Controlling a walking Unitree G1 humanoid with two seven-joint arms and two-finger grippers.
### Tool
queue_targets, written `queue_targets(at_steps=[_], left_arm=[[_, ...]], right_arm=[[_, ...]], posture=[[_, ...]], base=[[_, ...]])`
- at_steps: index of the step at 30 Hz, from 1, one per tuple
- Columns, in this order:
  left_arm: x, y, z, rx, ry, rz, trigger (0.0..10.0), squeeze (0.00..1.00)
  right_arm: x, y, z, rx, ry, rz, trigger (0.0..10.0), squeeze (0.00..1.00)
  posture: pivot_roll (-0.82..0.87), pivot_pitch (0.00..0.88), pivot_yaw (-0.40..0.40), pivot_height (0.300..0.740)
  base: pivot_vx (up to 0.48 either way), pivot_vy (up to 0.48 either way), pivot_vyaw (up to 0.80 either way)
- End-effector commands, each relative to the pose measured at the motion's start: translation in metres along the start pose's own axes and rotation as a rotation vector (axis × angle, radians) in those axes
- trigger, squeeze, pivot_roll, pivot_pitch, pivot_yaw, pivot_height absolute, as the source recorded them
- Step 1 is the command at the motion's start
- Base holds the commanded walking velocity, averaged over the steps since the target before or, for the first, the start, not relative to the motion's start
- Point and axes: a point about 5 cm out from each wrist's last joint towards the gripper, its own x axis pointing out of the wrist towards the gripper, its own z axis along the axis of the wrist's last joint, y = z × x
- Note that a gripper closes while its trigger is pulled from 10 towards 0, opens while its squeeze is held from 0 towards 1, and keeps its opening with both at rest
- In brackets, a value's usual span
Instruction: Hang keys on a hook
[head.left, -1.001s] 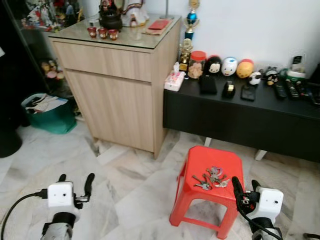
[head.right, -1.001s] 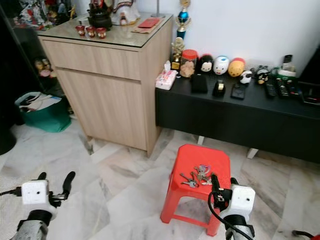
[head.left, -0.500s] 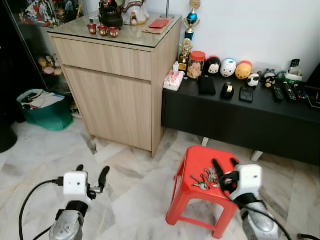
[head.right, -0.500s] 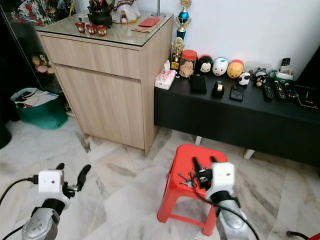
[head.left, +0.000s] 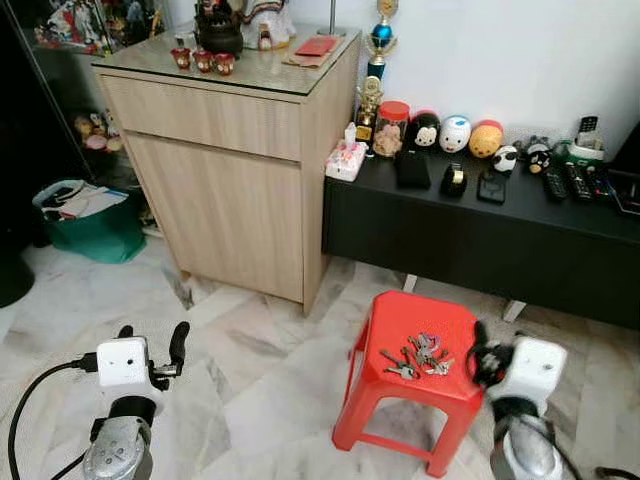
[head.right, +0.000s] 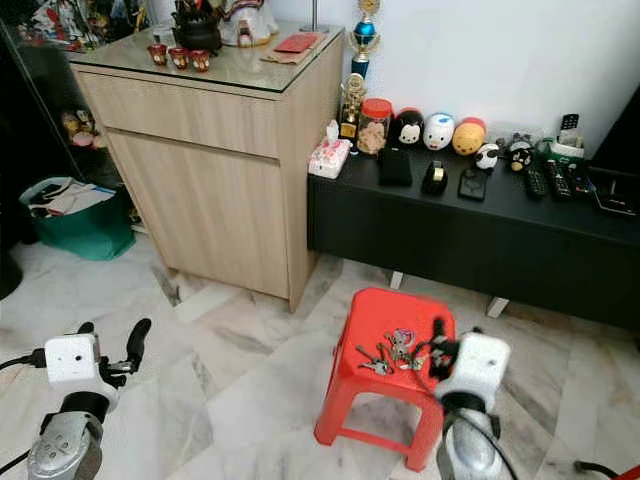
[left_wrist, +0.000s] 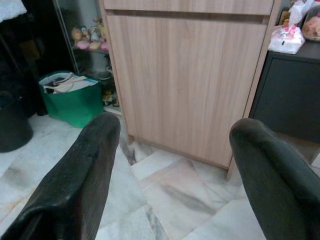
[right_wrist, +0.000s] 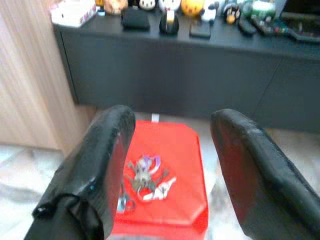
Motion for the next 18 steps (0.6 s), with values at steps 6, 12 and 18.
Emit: queue_targets(at_steps=[6, 12, 18], left_arm=[[-0.003, -0.004, 0.001, -0.020, 0.003, -0.013, 10.0, 0.00], [-0.015, -0.008, -0.005, -0.029, 0.033, -0.024, 10.0, 0.00], [-0.019, -0.009, -0.005, -0.033, 0.038, -0.034, 10.0, 0.00]], right_arm=[[0.003, 0.006, -0.002, -0.044, 0.031, 0.129, 10.0, 0.00], [-0.003, 0.006, -0.004, -0.034, 0.043, 0.123, 10.0, 0.00], [-0.005, 0.006, -0.004, -0.034, 0.049, 0.131, 10.0, 0.00]], posture=[[0.00, 0.000, -0.060, 0.740], [0.00, 0.000, -0.064, 0.740], [0.01, 0.000, -0.065, 0.740]], base=[[0.000, 0.000, 0.00], [0.000, 0.000, 0.00], [0.186, 0.000, 0.00]])
